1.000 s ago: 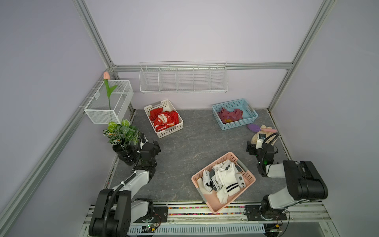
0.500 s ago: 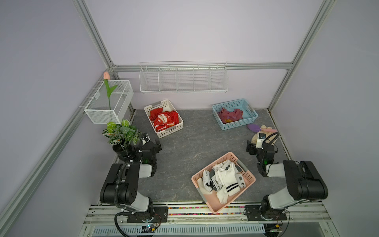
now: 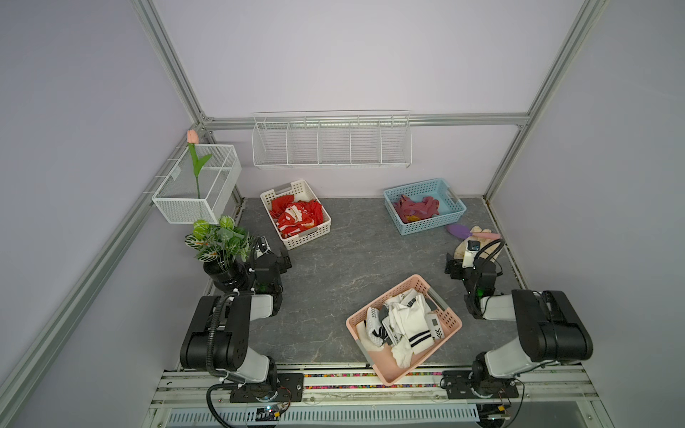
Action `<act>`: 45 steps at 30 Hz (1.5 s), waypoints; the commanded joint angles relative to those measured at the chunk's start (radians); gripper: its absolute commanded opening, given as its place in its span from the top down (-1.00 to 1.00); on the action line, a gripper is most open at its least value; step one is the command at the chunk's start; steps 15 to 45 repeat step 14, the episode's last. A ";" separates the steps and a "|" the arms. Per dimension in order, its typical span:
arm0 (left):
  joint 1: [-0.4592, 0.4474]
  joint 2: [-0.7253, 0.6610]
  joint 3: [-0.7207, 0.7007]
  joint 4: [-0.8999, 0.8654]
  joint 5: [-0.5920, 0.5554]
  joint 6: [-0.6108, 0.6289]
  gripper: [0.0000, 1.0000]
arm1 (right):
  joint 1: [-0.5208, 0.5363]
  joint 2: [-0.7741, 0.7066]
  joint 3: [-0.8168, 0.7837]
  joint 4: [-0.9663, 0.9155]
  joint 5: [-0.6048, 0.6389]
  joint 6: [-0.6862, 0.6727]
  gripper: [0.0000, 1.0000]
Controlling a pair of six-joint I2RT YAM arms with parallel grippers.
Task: Sort the socks into the basket by color
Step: Reset both arms
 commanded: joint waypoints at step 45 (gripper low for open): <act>0.002 0.000 0.018 -0.012 0.011 0.007 -0.98 | 0.005 0.003 0.018 0.005 -0.001 -0.029 -0.77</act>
